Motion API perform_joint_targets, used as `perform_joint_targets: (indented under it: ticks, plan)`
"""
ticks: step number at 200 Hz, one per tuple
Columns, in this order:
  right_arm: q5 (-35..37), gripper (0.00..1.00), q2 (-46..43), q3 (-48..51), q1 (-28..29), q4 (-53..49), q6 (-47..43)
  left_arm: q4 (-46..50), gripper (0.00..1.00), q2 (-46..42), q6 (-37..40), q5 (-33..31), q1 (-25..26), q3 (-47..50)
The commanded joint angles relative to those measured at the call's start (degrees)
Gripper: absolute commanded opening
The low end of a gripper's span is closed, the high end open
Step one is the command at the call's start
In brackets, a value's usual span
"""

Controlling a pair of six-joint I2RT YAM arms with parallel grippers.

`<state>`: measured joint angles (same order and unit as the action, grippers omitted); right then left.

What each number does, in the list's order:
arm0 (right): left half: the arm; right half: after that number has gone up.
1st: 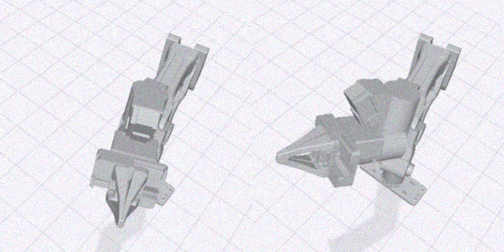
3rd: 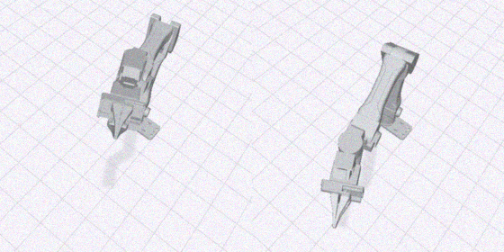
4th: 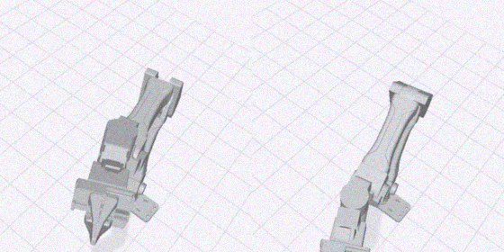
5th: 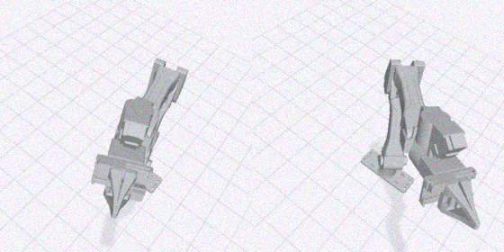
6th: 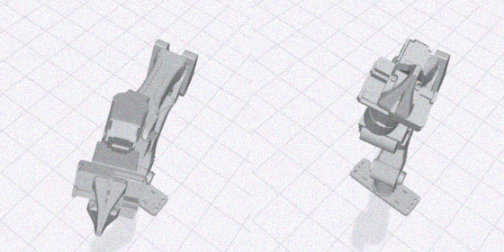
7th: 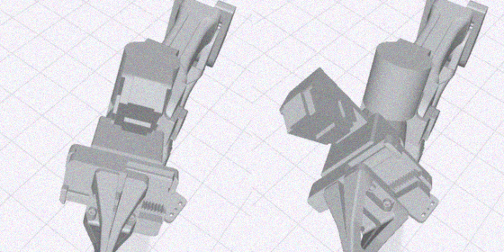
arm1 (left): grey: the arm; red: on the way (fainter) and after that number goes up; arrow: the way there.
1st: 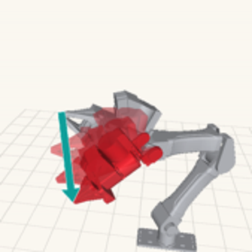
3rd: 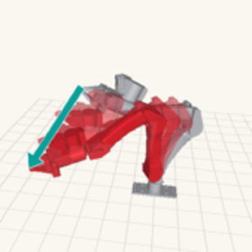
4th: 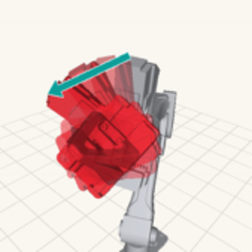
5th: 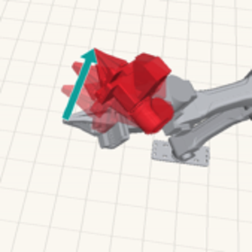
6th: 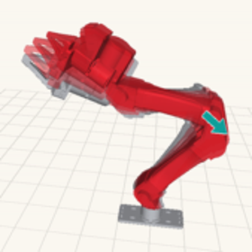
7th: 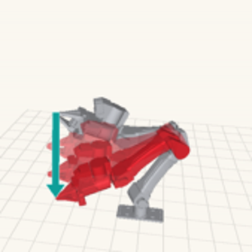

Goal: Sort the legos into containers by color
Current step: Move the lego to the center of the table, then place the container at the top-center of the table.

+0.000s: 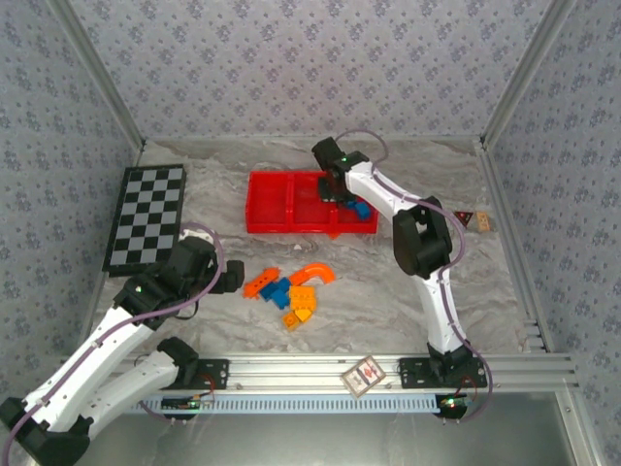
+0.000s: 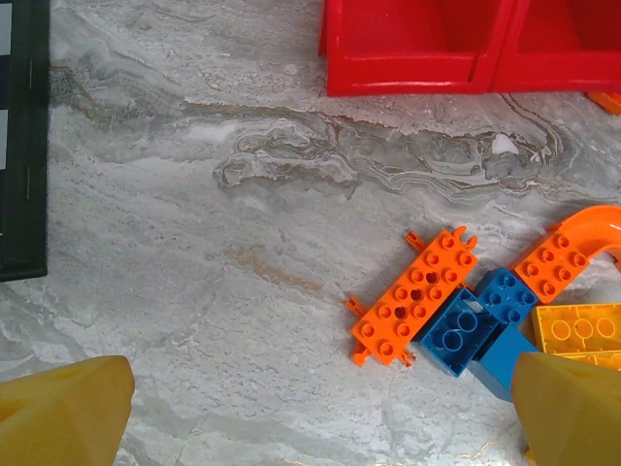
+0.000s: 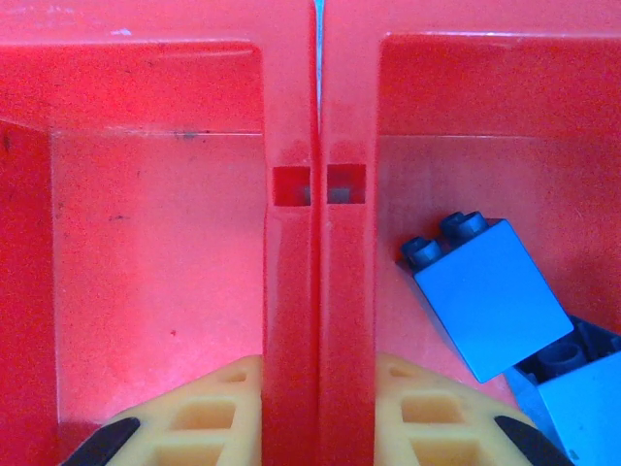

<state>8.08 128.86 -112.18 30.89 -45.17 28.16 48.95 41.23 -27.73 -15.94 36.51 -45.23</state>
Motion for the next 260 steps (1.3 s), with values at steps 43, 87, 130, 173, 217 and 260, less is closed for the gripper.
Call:
perform_joint_targets:
  ticks: [43,87,130,173,217,260]
  plan:
    - [-2.25,0.11,-5.98,6.86,2.83,-5.33,3.92,-0.17,1.0,-0.97,-0.05,-0.66,0.4,-0.03]
    - [-3.46,0.12,-1.12,-2.03,0.63,-8.27,0.51,-0.17,1.0,-1.16,-0.04,-0.5,0.53,-0.03]
    - [-4.78,0.12,6.64,-12.11,-2.45,-9.28,-2.59,-0.01,1.0,-1.5,-0.14,-1.08,0.92,-0.03]
    - [-5.95,0.17,9.66,-15.52,-2.99,-9.55,-4.32,-0.07,0.99,-1.18,-0.14,-1.32,1.02,-0.03]
    - [-6.98,0.17,9.24,-15.44,-2.62,-10.79,-4.87,0.0,1.0,-0.55,-0.05,-1.32,0.96,-0.03]
    - [-7.17,0.19,7.95,-13.6,-1.38,-12.36,-4.5,-0.17,1.0,-0.35,-0.05,-1.4,0.97,0.01]
